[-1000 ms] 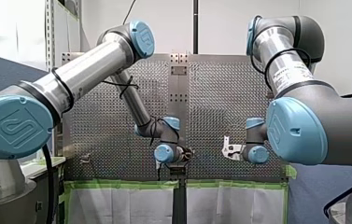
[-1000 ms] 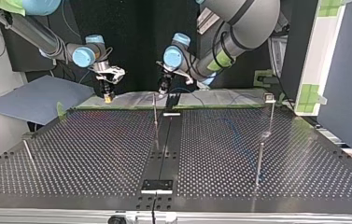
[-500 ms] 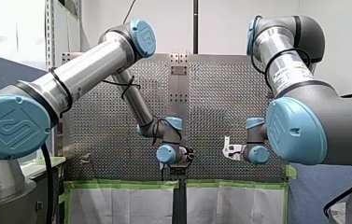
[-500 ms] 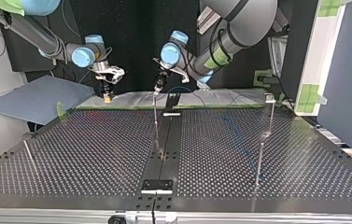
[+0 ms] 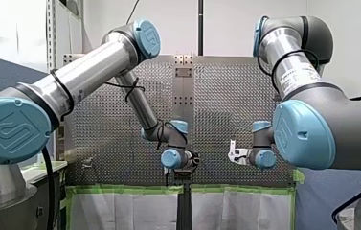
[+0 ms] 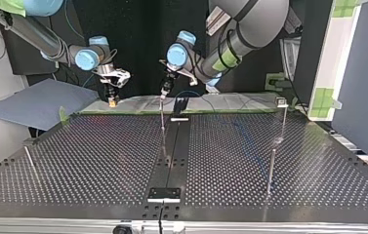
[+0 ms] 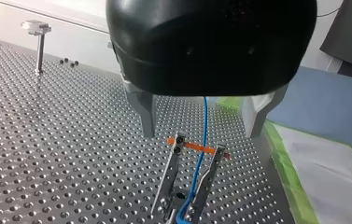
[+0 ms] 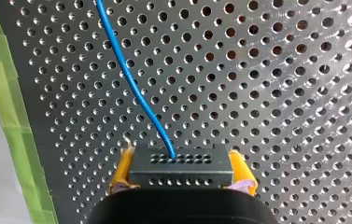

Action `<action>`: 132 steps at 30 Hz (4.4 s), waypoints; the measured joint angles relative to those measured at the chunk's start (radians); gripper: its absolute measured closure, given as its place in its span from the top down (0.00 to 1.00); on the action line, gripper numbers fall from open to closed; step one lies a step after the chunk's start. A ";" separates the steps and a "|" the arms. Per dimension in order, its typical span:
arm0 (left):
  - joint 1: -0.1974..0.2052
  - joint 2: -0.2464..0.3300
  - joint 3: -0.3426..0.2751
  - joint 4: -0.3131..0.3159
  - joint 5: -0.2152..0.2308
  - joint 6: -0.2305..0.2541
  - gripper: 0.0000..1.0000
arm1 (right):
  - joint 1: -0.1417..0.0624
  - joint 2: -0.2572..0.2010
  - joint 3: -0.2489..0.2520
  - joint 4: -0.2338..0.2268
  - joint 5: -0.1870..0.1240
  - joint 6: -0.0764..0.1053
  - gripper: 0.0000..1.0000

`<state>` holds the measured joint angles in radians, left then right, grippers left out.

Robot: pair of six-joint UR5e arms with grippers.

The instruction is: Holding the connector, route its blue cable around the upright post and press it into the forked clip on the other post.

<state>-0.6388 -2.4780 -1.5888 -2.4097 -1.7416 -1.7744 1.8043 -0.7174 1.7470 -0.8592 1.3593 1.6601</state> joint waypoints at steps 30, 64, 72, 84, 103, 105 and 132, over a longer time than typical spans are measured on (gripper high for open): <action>0.003 0.000 -0.008 -0.019 -0.017 -0.014 0.98 | -0.001 -0.001 0.001 0.013 -0.003 -0.001 0.00; -0.047 0.170 -0.180 0.091 -0.060 0.012 0.98 | -0.003 -0.001 0.001 0.007 -0.006 0.009 0.00; -0.049 0.236 -0.246 0.157 -0.054 -0.037 0.98 | 0.000 0.000 0.001 0.008 -0.001 0.013 0.00; -0.041 0.327 -0.338 0.218 -0.053 -0.118 0.98 | 0.004 0.000 0.001 0.004 -0.003 0.024 0.00; -0.027 0.492 -0.503 0.271 -0.063 -0.104 0.98 | 0.006 0.000 0.001 0.004 -0.006 0.033 0.00; -0.027 0.510 -0.520 0.268 -0.071 -0.105 0.98 | 0.006 0.000 0.001 0.003 -0.006 0.033 0.00; -0.004 0.560 -0.743 0.261 -0.118 -0.101 0.98 | 0.008 0.000 0.001 0.002 -0.006 0.043 0.00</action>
<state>-0.6431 -1.9178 -2.3319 -2.1490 -1.8599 -1.8751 1.8123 -0.7178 1.7481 -0.8576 1.3538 1.7031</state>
